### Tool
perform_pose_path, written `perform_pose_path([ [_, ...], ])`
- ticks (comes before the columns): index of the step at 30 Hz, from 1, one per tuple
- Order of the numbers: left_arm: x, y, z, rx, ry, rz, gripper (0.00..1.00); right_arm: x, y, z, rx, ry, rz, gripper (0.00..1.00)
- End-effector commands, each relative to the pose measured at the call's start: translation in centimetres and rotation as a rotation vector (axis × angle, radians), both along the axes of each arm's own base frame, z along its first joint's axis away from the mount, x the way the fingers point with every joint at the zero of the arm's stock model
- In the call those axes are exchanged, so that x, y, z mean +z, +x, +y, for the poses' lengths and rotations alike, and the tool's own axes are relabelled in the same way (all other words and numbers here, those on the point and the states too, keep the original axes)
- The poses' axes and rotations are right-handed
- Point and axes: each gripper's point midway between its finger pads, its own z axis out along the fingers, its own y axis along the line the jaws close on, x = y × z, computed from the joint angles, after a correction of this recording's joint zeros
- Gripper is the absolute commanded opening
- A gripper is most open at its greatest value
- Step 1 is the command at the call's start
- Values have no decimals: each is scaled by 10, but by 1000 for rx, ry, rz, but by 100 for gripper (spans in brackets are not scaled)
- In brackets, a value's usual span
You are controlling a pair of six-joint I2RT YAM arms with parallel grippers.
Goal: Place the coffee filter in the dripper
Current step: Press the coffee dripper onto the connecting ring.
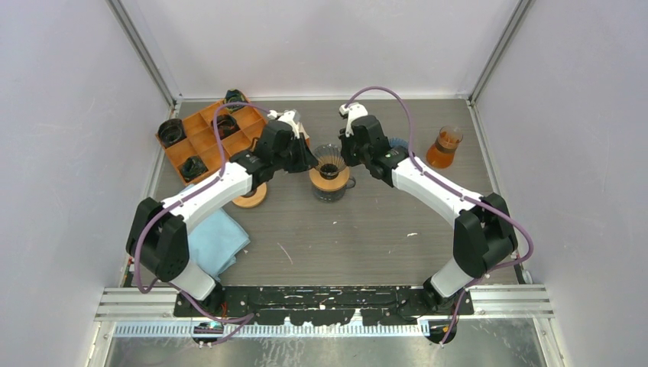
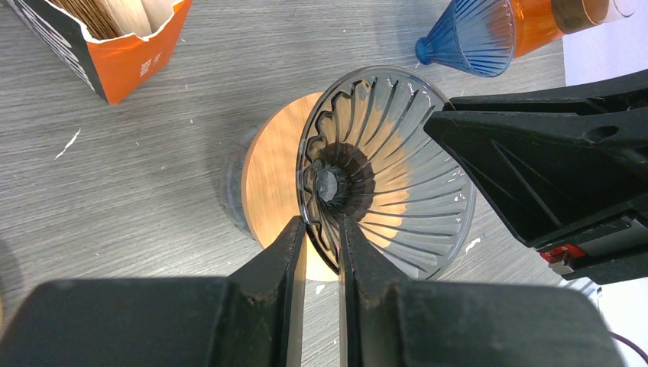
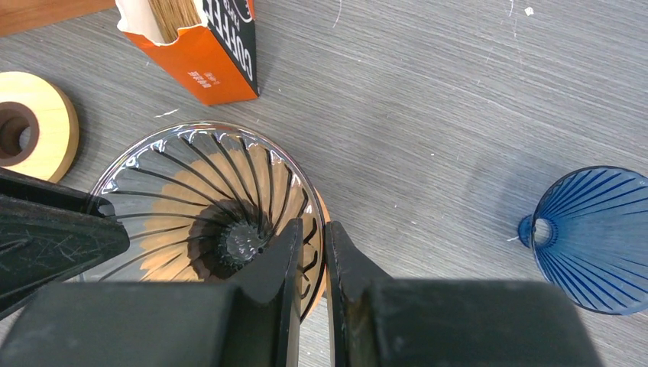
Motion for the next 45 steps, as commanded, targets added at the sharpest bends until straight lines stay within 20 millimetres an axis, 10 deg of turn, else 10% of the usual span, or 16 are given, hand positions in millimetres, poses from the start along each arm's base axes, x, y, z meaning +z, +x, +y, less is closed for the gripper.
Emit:
perform_pose_path([
  [1,-97,-61,6,-139,211,230,2,-110,-70,-14,96,-210,334,1],
  [39,-115,-71,17,-117,261,302,2,-158,-110,-30,52,-247,478,1],
  [45,-119,-74,26,-103,303,321,1,-137,-119,-22,77,-188,495,1],
])
